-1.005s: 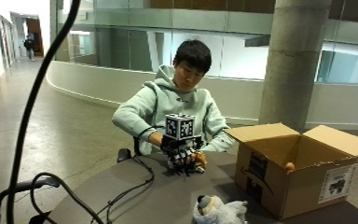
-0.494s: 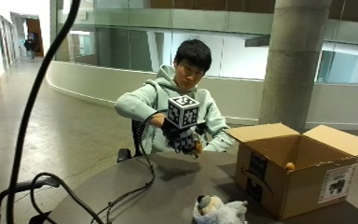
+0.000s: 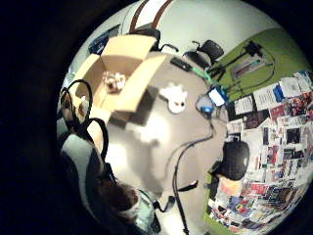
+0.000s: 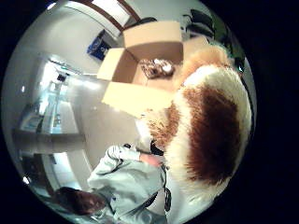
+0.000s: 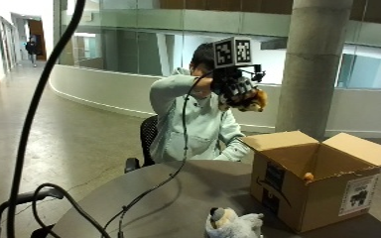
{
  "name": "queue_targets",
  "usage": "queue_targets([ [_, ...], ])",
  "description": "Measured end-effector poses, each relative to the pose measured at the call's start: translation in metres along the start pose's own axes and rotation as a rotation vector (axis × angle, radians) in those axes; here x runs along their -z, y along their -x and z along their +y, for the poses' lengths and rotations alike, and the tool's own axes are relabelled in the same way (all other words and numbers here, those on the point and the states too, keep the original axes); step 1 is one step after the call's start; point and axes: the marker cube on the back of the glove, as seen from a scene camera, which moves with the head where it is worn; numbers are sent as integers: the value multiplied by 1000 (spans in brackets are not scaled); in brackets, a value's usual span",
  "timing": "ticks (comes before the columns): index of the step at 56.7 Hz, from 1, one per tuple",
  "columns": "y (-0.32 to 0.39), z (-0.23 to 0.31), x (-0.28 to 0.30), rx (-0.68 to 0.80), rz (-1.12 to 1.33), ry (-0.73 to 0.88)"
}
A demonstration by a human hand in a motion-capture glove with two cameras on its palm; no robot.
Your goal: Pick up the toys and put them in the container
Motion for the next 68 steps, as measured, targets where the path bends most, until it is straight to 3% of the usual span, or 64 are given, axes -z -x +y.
queue_targets([
  [16,75,-95,-6,79,-136,-257],
  [27,90,-128,-47,62,-138,3],
  [48,50,-91,-25,109,-168,-10],
  [57,-28,-91,1,-77,-180,-92],
  [68,-120,-86,-5,-462,-138,-57],
])
